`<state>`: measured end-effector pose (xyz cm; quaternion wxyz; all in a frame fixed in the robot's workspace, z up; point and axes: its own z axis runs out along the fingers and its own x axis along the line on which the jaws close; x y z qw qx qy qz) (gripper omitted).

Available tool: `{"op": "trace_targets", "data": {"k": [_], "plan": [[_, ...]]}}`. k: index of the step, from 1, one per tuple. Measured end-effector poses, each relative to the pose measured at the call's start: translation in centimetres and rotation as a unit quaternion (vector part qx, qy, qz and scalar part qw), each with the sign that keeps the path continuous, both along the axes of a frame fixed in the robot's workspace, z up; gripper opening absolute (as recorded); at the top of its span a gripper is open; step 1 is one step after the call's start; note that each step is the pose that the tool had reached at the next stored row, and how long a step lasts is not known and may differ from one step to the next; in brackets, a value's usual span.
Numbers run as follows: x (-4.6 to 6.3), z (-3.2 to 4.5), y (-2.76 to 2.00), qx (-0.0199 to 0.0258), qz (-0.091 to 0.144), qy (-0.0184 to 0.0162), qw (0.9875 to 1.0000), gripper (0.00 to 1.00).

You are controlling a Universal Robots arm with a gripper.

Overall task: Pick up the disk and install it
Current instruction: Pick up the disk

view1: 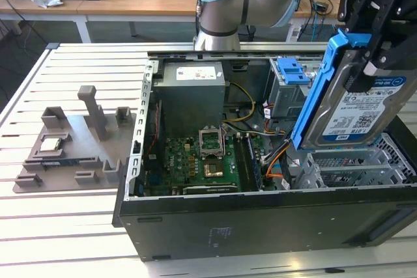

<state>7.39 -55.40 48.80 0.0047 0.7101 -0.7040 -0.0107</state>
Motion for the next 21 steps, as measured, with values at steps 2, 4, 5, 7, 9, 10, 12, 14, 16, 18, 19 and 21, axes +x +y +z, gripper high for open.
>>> {"op": "trace_targets", "data": {"k": [2,4,5,7,9,10,12,14,16,18,19,21], "plan": [[0.2,-0.05,-0.08,0.0,0.0,0.0,1.0,0.36],[0.8,-0.16,-0.11,0.0,0.0,0.0001,1.0,0.36],[1.1,-0.21,-0.11,-0.0001,0.0,0.0001,1.0,0.36],[1.6,-0.3,-0.11,-0.0001,0.0,0.0001,1.0,0.36],[2.3,-0.43,-0.11,0.0001,0.0,0.0001,1.0,0.36],[2.5,-0.46,-0.11,0.0,0.0,0.0001,1.0,0.36],[2.8,-0.5,-0.11,0.0,0.0,0.0001,1.0,0.36],[3.0,-0.52,-0.11,0.0,0.0,0.0001,1.0,0.36],[3.2,-0.55,-0.11,0.0,0.0,0.0001,1.0,0.36],[3.3,-0.57,-0.11,0.0,0.0,0.0001,1.0,0.36],[3.5,-0.63,-0.11,-0.0001,0.0,0.0001,1.0,0.36],[3.7,-0.92,-0.11,0.0,0.0,0.0001,1.0,0.36]]}}
